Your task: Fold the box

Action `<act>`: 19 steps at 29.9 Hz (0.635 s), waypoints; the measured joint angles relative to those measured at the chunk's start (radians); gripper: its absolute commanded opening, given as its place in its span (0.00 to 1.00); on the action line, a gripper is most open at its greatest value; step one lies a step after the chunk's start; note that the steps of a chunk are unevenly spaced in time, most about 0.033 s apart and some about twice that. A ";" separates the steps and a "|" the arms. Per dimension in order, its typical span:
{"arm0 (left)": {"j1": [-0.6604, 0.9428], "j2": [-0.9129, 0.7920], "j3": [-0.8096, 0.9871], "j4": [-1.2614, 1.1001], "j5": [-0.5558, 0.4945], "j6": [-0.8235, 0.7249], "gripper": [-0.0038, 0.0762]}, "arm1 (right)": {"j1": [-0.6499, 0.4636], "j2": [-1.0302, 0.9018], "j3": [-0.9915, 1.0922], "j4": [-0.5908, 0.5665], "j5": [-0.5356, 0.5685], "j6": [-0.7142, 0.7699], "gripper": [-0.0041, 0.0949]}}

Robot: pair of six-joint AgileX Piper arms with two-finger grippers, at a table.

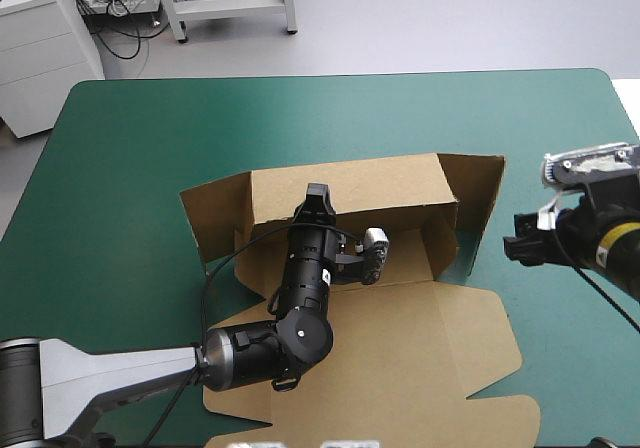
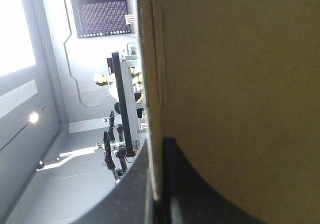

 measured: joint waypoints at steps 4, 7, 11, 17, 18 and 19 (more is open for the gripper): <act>0.000 0.001 0.000 0.000 0.008 -0.003 0.01 | -0.009 0.103 -0.076 0.003 0.000 -0.014 0.88; 0.000 0.001 0.000 0.000 0.014 -0.008 0.01 | -0.059 0.184 -0.138 0.036 -0.010 -0.051 0.88; 0.000 0.001 0.000 0.000 0.016 -0.018 0.01 | -0.202 0.300 -0.232 0.202 -0.020 -0.173 0.88; 0.000 0.001 0.000 -0.002 0.016 -0.024 0.01 | -0.430 0.459 -0.365 0.507 -0.022 -0.360 0.88; 0.000 0.001 0.000 -0.003 0.016 -0.025 0.01 | -0.452 0.487 -0.391 0.532 -0.022 -0.371 0.88; 0.000 0.001 0.000 -0.003 0.016 -0.026 0.01 | -0.467 0.515 -0.413 0.546 -0.019 -0.378 0.88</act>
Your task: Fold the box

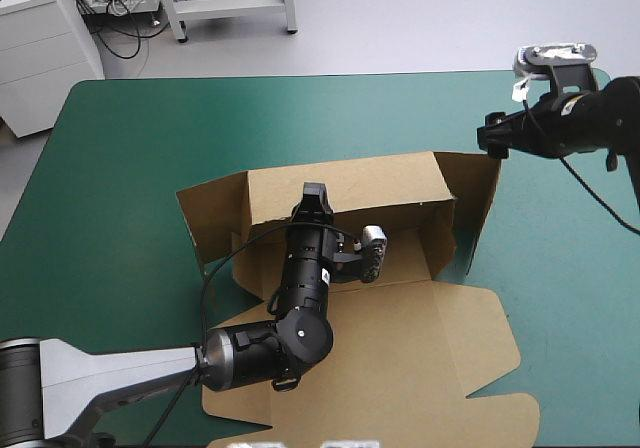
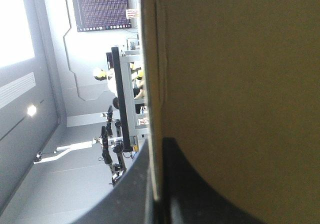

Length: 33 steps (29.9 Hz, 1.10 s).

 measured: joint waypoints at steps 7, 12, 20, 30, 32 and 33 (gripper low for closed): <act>0.000 0.000 0.000 -0.001 0.000 0.000 0.01 | -0.036 0.206 -0.217 0.021 0.055 -0.012 0.88; 0.000 0.000 0.000 -0.001 0.000 0.000 0.01 | -0.036 0.367 -0.336 0.027 0.055 -0.015 0.88; 0.000 0.000 0.000 -0.001 0.000 0.000 0.01 | -0.040 0.474 -0.355 0.031 0.055 -0.034 0.88; 0.000 0.000 0.000 -0.003 0.000 0.004 0.01 | -0.042 0.426 -0.210 0.026 0.054 -0.086 0.88; 0.000 0.001 0.000 -0.004 0.000 0.002 0.01 | -0.044 0.410 -0.170 0.027 0.054 -0.094 0.88; 0.000 0.001 0.000 -0.004 0.000 0.001 0.01 | -0.045 0.401 -0.158 0.027 0.052 -0.098 0.88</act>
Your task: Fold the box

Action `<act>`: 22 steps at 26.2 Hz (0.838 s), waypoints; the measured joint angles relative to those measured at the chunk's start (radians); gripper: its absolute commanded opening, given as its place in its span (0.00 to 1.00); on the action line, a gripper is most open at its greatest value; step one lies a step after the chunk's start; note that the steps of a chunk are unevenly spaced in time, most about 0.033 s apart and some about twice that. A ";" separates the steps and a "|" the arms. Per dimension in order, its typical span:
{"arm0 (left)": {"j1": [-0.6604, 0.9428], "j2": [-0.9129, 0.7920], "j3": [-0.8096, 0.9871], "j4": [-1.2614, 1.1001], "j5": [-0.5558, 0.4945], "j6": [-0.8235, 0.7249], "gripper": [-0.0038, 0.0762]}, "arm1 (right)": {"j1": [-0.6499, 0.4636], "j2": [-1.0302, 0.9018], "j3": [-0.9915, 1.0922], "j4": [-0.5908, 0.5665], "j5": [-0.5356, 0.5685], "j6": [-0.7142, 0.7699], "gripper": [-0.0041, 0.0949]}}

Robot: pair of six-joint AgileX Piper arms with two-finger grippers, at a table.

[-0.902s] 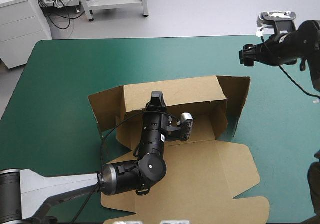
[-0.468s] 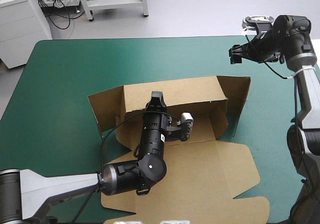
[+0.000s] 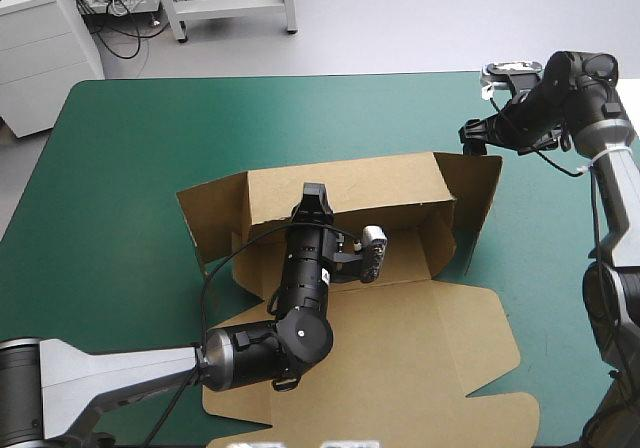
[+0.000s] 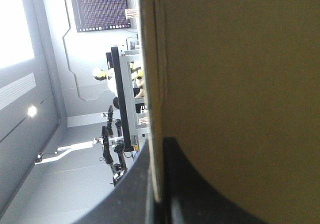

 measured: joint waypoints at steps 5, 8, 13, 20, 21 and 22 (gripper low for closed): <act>0.000 0.000 0.000 0.000 -0.001 0.006 0.01 | -0.003 -0.070 0.081 0.001 -0.003 -0.025 0.88; 0.000 0.000 0.000 0.000 -0.001 -0.004 0.01 | -0.010 -0.112 0.126 0.006 -0.003 -0.031 0.88; 0.000 0.000 0.000 0.000 0.005 -0.018 0.01 | -0.048 -0.165 0.197 0.024 -0.003 -0.035 0.88; 0.000 0.000 0.000 -0.001 0.025 -0.055 0.01 | -0.067 -0.227 0.315 0.090 -0.027 -0.070 0.84; 0.000 0.000 0.000 -0.001 0.026 -0.059 0.01 | -0.067 -0.239 0.338 0.096 -0.039 -0.074 0.82; 0.000 0.000 0.000 -0.001 0.029 -0.062 0.01 | -0.067 -0.264 0.389 0.106 -0.066 -0.082 0.82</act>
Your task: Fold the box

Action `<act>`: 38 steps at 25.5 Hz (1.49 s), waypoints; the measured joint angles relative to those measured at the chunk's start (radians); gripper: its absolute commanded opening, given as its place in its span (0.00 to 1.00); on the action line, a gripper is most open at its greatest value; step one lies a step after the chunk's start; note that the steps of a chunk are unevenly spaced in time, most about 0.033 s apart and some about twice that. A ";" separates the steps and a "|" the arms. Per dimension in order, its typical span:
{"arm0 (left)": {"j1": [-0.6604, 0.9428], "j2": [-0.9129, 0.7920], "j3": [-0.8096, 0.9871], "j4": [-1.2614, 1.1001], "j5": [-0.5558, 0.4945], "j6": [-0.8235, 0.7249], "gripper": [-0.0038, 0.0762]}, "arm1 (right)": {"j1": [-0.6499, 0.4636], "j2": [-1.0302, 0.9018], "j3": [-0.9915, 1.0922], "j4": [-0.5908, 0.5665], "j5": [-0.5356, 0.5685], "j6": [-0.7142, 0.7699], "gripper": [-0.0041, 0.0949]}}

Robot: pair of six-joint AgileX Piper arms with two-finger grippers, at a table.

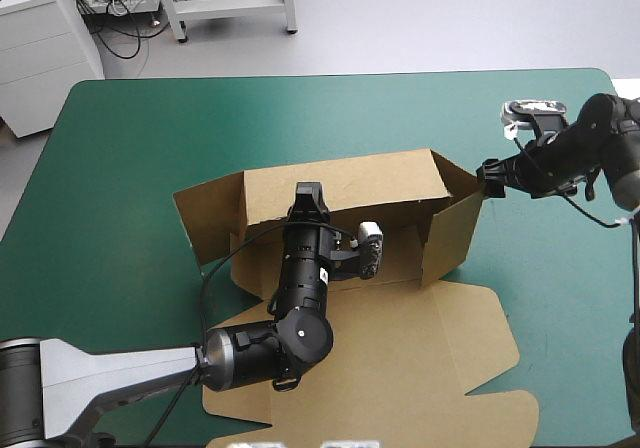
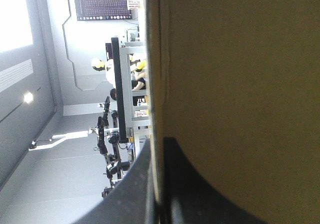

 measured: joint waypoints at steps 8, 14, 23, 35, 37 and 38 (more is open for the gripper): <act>0.000 0.000 0.000 0.000 -0.002 -0.001 0.01 | -0.001 -0.194 0.198 0.070 -0.101 -0.121 0.80; 0.000 0.000 0.000 0.000 -0.003 0.004 0.01 | -0.001 -0.275 0.228 0.136 -0.095 -0.171 0.80; 0.000 0.000 0.000 0.000 -0.006 0.004 0.01 | -0.001 -0.323 0.386 0.246 -0.185 -0.320 0.80; 0.000 0.000 0.000 0.000 -0.006 0.004 0.01 | -0.001 -0.336 0.370 0.269 -0.160 -0.240 0.80; 0.000 0.000 0.000 0.000 -0.006 0.004 0.01 | -0.001 -0.342 0.334 0.281 -0.154 -0.230 0.80; 0.000 0.000 0.000 0.000 -0.006 0.004 0.01 | -0.001 -0.347 0.306 0.287 -0.149 -0.219 0.80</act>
